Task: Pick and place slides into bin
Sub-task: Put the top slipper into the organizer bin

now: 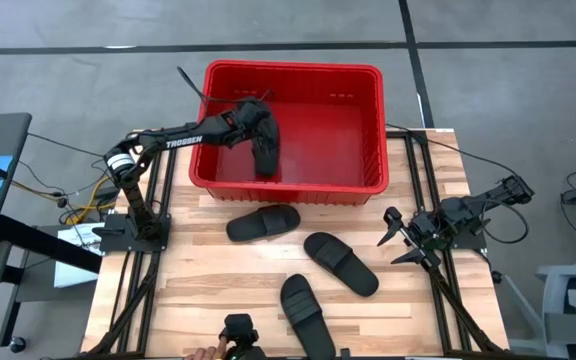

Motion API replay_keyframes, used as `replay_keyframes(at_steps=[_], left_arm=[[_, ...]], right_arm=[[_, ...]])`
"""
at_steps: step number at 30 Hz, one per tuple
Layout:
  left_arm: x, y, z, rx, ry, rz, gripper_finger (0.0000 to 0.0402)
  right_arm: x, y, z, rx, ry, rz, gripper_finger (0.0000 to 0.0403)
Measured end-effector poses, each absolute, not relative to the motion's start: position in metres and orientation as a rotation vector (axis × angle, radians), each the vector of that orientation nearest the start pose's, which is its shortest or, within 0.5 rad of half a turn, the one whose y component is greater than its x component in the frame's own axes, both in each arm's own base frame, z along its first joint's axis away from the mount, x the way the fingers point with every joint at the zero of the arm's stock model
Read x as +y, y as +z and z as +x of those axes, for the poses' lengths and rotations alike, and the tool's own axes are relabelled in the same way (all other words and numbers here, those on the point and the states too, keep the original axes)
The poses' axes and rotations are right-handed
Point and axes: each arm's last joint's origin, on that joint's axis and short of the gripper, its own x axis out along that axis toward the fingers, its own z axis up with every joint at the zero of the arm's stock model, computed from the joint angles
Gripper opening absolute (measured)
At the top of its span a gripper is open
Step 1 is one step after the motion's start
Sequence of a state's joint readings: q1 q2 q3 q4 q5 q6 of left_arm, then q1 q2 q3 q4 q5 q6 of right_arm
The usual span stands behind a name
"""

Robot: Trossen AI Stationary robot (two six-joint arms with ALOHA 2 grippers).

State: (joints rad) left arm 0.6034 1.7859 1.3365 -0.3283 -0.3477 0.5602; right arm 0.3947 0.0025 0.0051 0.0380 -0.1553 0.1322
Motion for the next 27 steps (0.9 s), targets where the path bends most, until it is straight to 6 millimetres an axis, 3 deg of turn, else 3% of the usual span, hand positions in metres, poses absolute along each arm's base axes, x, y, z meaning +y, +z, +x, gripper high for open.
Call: replay_keyframes(at_steps=[19,23,27], left_arm=[[0.233,0.249,0.319,0.988,0.692,0.436,0.0063],[0.234,0.262,0.321,0.952,0.705,0.445,0.0063],[0.232,0.288,0.32,0.88,0.734,0.458,0.0063]], right_arm=[[0.042,0.169,0.088,-0.004,0.552,0.134,0.026],[0.041,0.169,0.088,-0.004,0.552,0.134,0.026],[0.041,0.169,0.088,-0.004,0.552,0.134,0.026]])
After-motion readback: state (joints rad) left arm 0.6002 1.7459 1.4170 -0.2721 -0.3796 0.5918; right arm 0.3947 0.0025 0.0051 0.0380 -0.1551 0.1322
